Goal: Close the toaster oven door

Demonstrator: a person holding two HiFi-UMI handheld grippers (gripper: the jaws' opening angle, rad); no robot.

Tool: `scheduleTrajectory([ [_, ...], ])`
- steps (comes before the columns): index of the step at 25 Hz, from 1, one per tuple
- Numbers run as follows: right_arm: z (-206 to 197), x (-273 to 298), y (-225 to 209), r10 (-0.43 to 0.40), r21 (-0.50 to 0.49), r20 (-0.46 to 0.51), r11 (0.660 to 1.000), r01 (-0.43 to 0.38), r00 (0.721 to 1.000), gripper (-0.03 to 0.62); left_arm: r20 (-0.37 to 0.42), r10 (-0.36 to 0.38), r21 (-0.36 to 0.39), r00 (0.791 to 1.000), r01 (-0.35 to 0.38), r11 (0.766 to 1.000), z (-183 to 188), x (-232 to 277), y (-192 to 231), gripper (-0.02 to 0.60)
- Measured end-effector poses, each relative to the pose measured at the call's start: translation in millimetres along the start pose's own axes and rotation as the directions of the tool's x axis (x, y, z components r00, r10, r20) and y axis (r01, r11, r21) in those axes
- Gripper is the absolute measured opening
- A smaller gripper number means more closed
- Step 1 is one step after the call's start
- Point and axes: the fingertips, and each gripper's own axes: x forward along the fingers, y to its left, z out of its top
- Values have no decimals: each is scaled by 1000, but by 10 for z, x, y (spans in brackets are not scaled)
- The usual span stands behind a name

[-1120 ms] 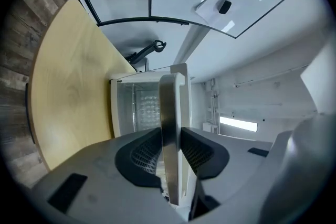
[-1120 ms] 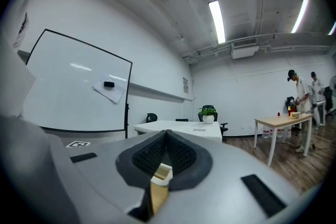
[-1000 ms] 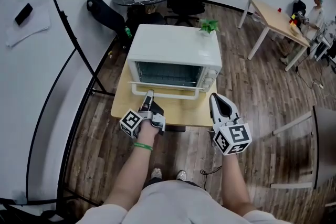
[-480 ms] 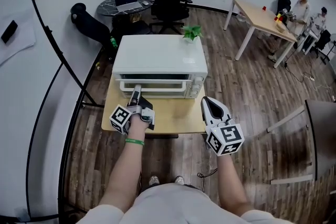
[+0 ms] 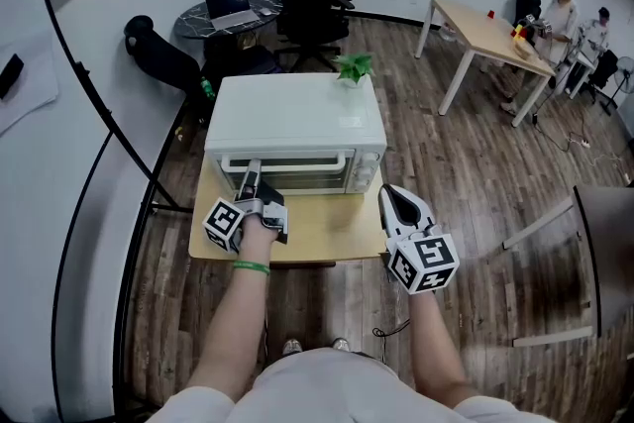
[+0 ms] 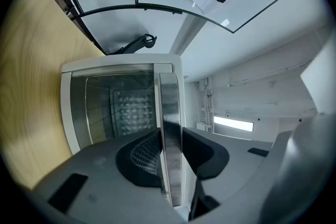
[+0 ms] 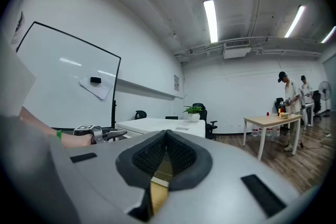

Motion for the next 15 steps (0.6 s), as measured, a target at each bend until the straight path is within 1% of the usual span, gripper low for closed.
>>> scheduleTrajectory([
  [5, 5, 21, -25, -3, 3, 3, 1000, 3, 1000, 0, -3, -34, -20, 999, 34, 999, -13, 21, -15, 110],
  [9, 5, 30, -7, 0, 6, 4, 1000, 0, 1000, 0, 0, -41, -37, 999, 41, 998, -6, -1, -13, 112],
  [12, 9, 17, 13, 2, 11, 10, 1000, -2, 1000, 0, 7, -59, -53, 998, 59, 997, -14, -103, -51, 172],
  [15, 6, 6, 58, 9, 14, 12, 1000, -9, 1000, 0, 3, -56, -57, 998, 57, 997, -36, -236, -58, 173],
])
